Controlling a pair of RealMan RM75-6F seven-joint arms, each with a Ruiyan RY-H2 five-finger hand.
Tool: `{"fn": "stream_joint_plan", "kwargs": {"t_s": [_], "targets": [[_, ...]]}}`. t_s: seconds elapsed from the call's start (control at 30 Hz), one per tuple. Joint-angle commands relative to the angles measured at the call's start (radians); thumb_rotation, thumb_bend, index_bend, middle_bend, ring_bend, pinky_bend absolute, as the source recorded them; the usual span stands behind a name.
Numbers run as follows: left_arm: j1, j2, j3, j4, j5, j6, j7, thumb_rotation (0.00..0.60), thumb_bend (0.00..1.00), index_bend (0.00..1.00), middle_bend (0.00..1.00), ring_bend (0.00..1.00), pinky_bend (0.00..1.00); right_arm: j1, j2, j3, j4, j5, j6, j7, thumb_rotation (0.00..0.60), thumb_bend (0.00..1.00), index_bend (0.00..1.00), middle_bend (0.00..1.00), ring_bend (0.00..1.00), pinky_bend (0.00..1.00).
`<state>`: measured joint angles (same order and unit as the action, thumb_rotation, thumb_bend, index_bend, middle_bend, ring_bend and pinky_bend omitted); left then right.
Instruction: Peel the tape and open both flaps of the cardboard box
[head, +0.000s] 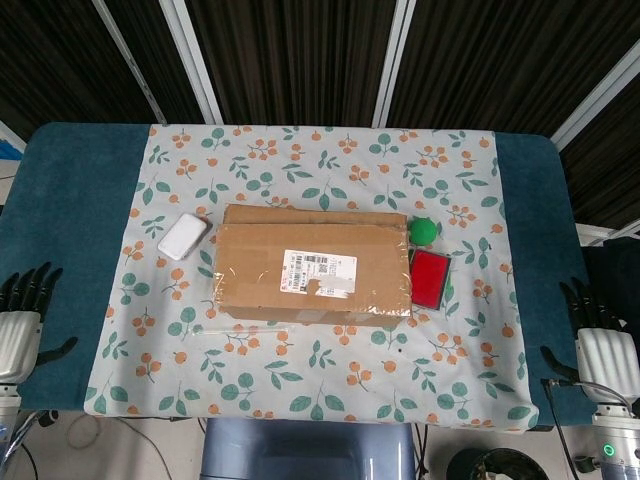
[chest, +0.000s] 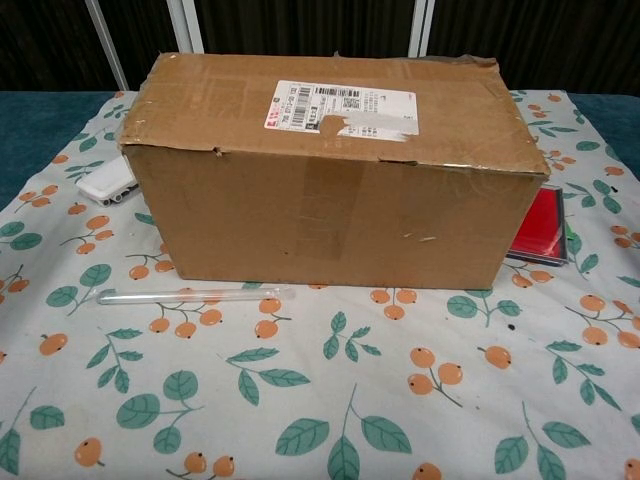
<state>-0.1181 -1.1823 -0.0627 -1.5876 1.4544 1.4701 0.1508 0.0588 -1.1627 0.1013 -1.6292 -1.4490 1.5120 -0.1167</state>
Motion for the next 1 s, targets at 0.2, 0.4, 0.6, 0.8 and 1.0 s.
{"fn": "stream_joint_plan", "kwargs": {"t_s": [0.2,0.4,0.6,0.8,1.0], "targets": [[0.000,0.003,-0.002,-0.005,0.000,0.003,-0.001,0.600,0.11,0.00,0.00,0.00,0.00,-0.003,-0.007,0.001,-0.001,-0.004,0.011,-0.001,0.600,0.29,0.00,0.00,0.00,0.22],[0.001,0.006,0.001,-0.010,-0.002,-0.002,0.001,0.600,0.11,0.00,0.00,0.00,0.00,-0.001,-0.007,0.005,-0.005,-0.002,0.013,-0.005,0.600,0.30,0.00,0.00,0.00,0.22],[0.002,0.010,0.001,-0.008,-0.006,-0.002,0.001,0.600,0.11,0.00,0.00,0.00,0.00,0.009,0.011,0.024,-0.025,-0.026,0.036,-0.002,0.600,0.31,0.00,0.00,0.00,0.22],[0.000,0.015,-0.002,-0.007,-0.017,-0.012,-0.008,0.600,0.13,0.00,0.00,0.00,0.00,0.014,0.012,0.036,-0.020,0.026,0.007,-0.027,0.600,0.36,0.00,0.00,0.00,0.22],[-0.001,0.019,-0.005,-0.012,-0.028,-0.021,-0.021,0.600,0.13,0.00,0.00,0.00,0.00,0.097,0.061,0.123,-0.093,0.066,-0.056,-0.061,0.600,0.64,0.00,0.05,0.03,0.22]]}}
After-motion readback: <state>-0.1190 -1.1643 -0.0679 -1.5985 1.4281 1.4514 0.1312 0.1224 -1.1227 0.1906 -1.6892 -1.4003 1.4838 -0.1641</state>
